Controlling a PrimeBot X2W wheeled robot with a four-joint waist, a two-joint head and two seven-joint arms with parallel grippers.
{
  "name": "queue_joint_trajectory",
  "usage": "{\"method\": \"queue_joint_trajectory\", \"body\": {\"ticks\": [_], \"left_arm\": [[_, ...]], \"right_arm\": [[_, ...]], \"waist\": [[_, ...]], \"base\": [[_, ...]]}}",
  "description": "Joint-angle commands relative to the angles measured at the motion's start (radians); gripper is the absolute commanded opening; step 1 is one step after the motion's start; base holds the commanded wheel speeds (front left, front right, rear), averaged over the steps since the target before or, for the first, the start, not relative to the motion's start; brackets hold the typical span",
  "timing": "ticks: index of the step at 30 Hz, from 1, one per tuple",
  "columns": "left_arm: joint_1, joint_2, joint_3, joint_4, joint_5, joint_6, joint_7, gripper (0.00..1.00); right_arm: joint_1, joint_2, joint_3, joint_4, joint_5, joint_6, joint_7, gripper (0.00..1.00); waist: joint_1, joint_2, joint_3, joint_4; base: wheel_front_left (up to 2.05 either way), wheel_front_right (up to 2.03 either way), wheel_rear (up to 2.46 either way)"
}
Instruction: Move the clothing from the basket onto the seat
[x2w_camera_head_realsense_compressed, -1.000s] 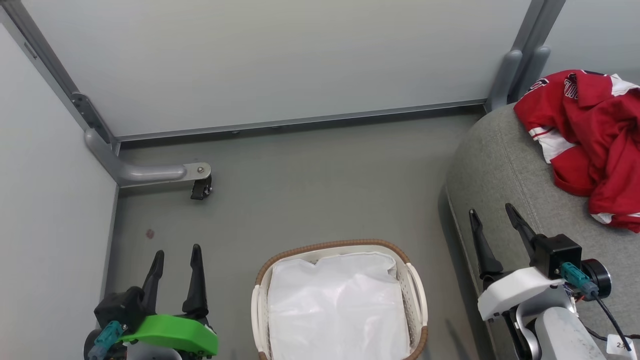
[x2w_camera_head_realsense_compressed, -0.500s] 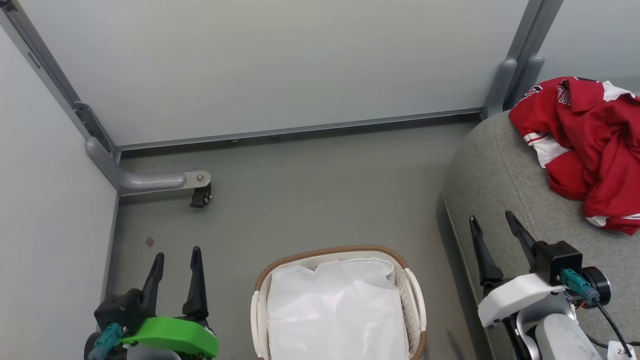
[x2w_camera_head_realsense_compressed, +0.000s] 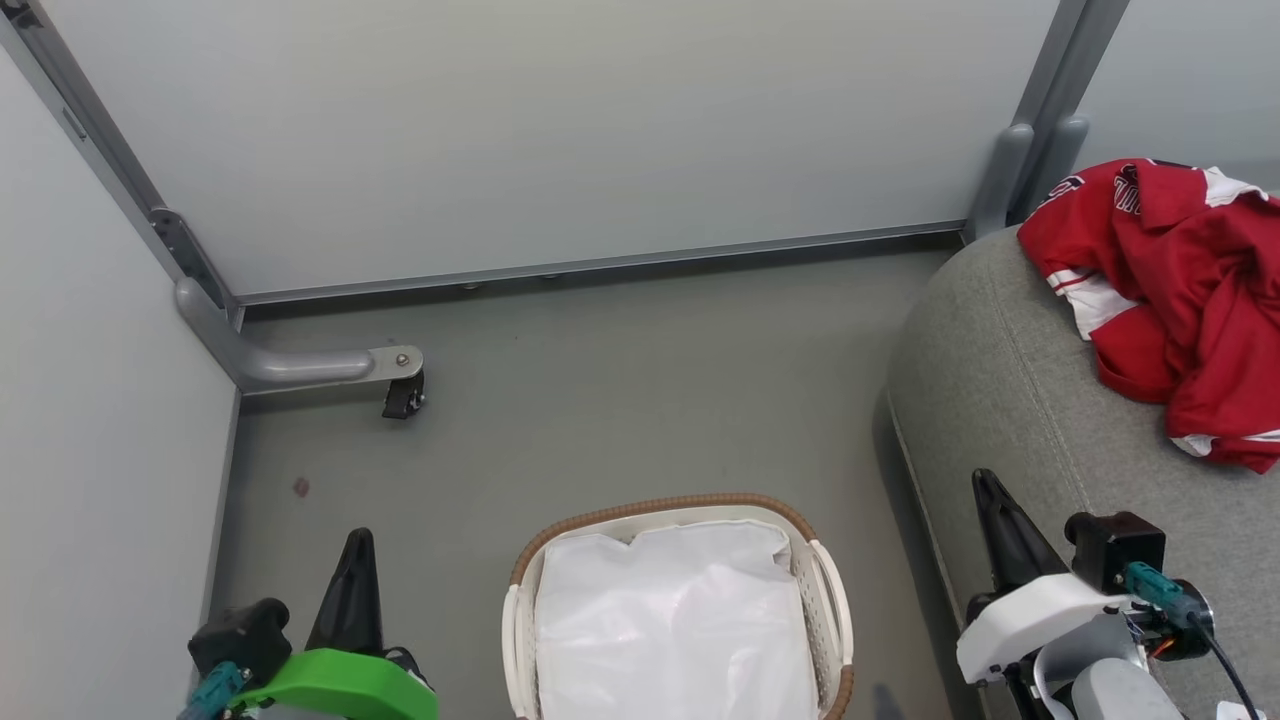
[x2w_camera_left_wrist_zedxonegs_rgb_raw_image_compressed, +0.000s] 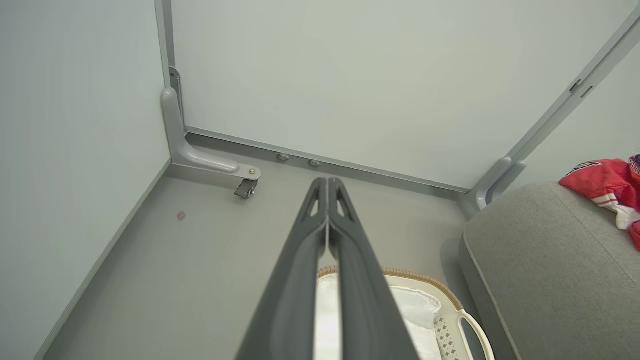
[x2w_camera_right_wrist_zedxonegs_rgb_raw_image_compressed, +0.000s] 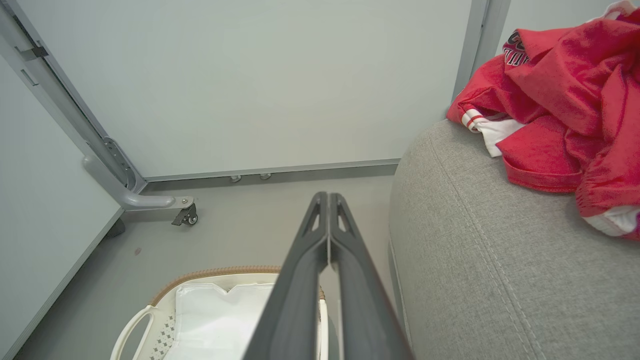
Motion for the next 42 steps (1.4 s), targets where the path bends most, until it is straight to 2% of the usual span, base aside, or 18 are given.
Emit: {"method": "queue_joint_trajectory", "body": {"ticks": [1,20,42], "left_arm": [[-0.010,0.005,0.007,-0.022,-0.043,0.000,0.008,0.00],[-0.028,0.017,0.040,-0.049,-0.339,-0.001,0.085,0.00],[-0.042,0.023,0.075,-0.080,-0.606,-0.001,0.159,0.00]], "right_arm": [[-0.017,-0.004,-0.009,-0.018,0.050,0.000,0.011,0.00],[-0.002,-0.006,-0.030,-0.057,0.395,0.000,0.091,0.00],[0.005,-0.009,-0.056,-0.085,0.710,0.000,0.170,0.00]], "waist": [[0.0001,0.0000,0.000,-0.001],[0.0001,0.0000,-0.006,-0.010],[0.0001,0.0000,-0.013,-0.020]], "base": [[0.00,0.00,0.00],[0.00,0.00,0.00],[0.00,0.00,0.00]]}}
